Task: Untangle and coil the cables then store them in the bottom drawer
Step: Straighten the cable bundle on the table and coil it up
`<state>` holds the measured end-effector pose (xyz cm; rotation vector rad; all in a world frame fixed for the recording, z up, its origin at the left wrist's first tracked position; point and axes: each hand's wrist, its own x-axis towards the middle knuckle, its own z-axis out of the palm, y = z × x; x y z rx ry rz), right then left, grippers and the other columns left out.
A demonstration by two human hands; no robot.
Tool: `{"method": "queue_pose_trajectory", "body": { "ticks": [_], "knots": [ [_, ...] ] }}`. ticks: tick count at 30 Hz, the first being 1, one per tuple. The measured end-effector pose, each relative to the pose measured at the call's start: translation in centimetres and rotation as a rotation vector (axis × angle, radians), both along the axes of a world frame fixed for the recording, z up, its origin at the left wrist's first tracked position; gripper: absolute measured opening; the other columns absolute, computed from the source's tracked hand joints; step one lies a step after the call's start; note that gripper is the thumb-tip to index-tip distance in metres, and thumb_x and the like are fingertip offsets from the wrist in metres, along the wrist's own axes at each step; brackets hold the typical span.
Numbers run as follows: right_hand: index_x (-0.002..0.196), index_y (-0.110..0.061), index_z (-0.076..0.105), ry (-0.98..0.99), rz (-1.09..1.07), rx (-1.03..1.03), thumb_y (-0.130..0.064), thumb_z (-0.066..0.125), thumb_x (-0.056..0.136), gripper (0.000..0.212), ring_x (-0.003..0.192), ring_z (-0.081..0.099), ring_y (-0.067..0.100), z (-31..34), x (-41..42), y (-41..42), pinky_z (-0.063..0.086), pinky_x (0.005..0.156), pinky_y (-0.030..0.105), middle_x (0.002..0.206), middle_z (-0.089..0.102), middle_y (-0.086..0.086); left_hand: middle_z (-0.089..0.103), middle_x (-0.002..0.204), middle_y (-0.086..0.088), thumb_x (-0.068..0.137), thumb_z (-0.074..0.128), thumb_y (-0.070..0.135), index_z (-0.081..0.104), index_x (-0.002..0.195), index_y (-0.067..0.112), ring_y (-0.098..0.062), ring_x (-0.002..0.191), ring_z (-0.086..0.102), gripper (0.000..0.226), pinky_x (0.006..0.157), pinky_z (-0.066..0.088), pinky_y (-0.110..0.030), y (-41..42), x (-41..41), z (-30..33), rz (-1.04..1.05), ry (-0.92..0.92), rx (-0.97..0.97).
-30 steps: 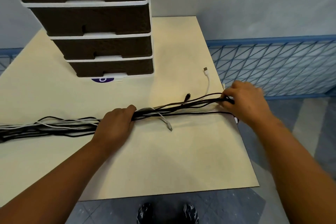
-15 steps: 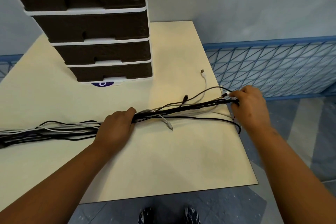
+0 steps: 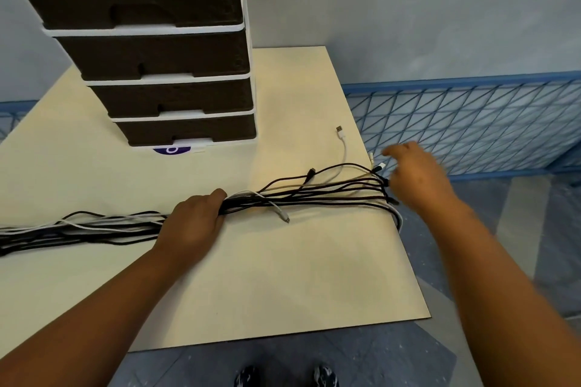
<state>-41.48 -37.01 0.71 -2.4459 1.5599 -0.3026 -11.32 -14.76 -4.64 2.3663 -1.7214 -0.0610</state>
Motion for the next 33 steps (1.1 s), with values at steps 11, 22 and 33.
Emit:
{"method": "queue_pose_trajectory", "body": {
  "ticks": [11, 22, 33],
  "knots": [
    [0.105, -0.029, 0.067, 0.079, 0.565, 0.024, -0.045, 0.063, 0.088, 0.024, 0.103, 0.047, 0.021, -2.1, 9.3, 3.6, 0.034, 0.078, 0.035, 0.100, 0.059, -0.004, 0.058, 0.073, -0.008, 0.090, 0.053, 0.016, 0.048, 0.094, 0.014, -0.034, 0.069, 0.052, 0.007, 0.058, 0.044, -0.041, 0.1, 0.0, 0.0, -0.013, -0.014, -0.027],
    [0.084, -0.021, 0.056, 0.259, 0.556, -0.114, -0.039, 0.057, 0.084, 0.019, 0.084, 0.055, 0.025, -0.1, 6.4, 2.3, 0.034, 0.074, 0.036, 0.077, 0.054, -0.003, 0.059, 0.073, -0.009, 0.090, 0.053, 0.017, 0.050, 0.096, 0.012, -0.035, 0.069, 0.052, 0.008, 0.057, 0.042, -0.040, 0.1, 0.0, 0.1, -0.001, -0.027, -0.032],
    [0.088, -0.018, 0.062, 0.057, 0.344, 0.149, -0.033, 0.069, 0.089, 0.016, 0.076, 0.058, 0.019, 1.5, -0.4, -2.9, 0.043, 0.062, 0.031, 0.079, 0.062, -0.001, 0.059, 0.073, -0.010, 0.091, 0.054, 0.014, 0.051, 0.095, 0.011, -0.034, 0.068, 0.051, 0.007, 0.056, 0.035, -0.037, 0.1, -0.1, 0.1, 0.002, -0.031, -0.038]
  ]
}}
